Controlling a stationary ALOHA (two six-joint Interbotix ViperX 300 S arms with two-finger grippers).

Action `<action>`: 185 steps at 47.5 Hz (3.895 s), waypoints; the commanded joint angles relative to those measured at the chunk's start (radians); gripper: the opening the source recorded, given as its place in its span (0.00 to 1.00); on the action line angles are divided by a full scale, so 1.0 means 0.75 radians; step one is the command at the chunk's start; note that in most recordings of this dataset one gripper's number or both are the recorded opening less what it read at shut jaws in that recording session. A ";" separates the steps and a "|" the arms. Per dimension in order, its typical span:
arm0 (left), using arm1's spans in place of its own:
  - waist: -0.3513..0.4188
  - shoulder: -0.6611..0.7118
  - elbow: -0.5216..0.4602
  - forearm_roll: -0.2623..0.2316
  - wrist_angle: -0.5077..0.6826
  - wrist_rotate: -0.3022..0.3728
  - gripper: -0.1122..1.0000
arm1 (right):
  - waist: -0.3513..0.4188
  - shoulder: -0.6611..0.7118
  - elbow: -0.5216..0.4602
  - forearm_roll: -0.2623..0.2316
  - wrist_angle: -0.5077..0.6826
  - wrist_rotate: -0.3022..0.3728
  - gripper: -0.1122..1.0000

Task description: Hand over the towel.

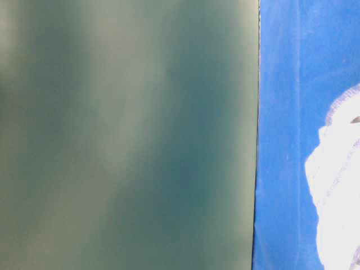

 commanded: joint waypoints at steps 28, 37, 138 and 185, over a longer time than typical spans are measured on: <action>-0.070 0.626 -0.286 -0.004 0.262 -0.014 0.92 | -0.002 0.014 -0.037 0.002 0.053 0.002 0.10; -0.082 0.826 -0.358 -0.002 0.272 0.004 0.93 | -0.002 0.033 -0.033 0.002 0.057 0.002 0.10; -0.076 0.501 -0.481 -0.002 0.006 0.196 0.16 | -0.022 0.121 -0.067 0.002 -0.027 0.000 0.10; -0.059 0.540 -0.479 -0.004 0.006 0.196 0.16 | 0.041 1.141 -0.806 0.008 -0.133 0.078 0.76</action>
